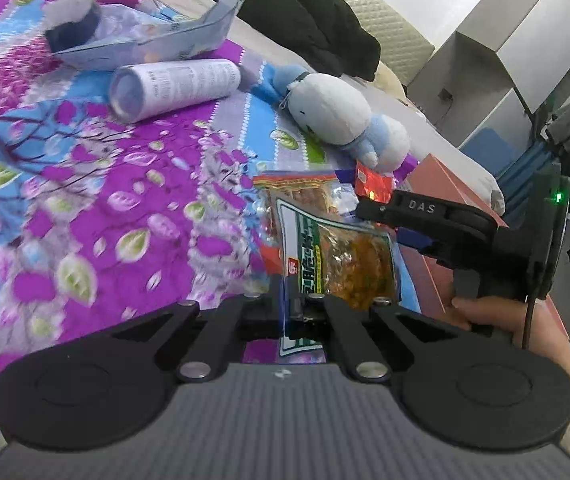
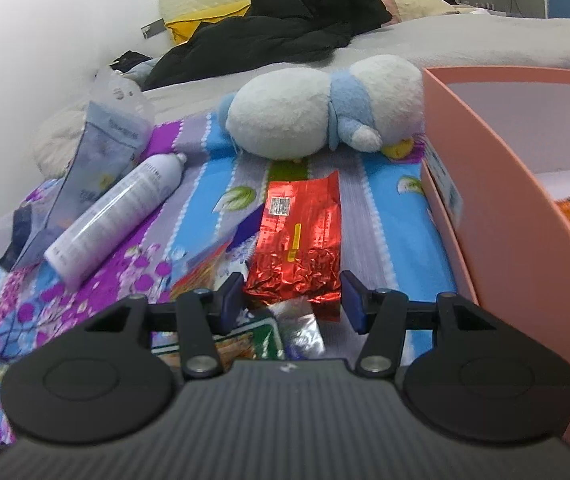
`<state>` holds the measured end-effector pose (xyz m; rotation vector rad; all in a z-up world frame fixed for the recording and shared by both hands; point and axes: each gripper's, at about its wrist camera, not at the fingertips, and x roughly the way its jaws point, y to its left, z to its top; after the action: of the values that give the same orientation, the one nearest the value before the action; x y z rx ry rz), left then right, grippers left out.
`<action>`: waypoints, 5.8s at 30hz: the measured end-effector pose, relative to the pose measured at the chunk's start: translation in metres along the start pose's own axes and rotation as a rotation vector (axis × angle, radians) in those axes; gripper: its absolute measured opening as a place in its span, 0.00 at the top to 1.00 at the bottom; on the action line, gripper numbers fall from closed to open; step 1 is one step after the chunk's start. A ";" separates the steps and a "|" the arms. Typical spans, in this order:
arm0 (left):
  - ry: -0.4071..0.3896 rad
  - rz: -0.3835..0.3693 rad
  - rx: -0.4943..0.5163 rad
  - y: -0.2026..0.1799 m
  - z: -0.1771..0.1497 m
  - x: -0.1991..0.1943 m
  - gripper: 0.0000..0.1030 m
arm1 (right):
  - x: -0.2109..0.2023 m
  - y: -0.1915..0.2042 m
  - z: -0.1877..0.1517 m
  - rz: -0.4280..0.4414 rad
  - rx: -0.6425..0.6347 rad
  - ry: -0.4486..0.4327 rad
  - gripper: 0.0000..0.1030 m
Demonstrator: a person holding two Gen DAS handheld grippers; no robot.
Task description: Organize snacks
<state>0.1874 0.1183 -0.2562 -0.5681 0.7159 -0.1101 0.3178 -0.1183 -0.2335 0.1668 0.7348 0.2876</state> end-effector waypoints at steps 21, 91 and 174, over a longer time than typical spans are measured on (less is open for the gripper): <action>0.008 0.167 -0.229 0.052 -0.061 -0.079 1.00 | -0.085 -0.002 -0.062 0.025 -0.128 0.028 0.47; 0.208 0.234 0.513 -0.084 -0.063 0.022 0.04 | -0.131 -0.024 -0.140 0.060 -0.333 0.152 0.35; 0.040 -0.090 0.354 -0.283 0.014 0.020 0.31 | -0.244 -0.129 -0.008 -0.158 -0.107 -0.233 0.47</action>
<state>0.2377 -0.1199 -0.1101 -0.2594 0.6899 -0.3262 0.1661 -0.3167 -0.1164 0.0390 0.4970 0.1527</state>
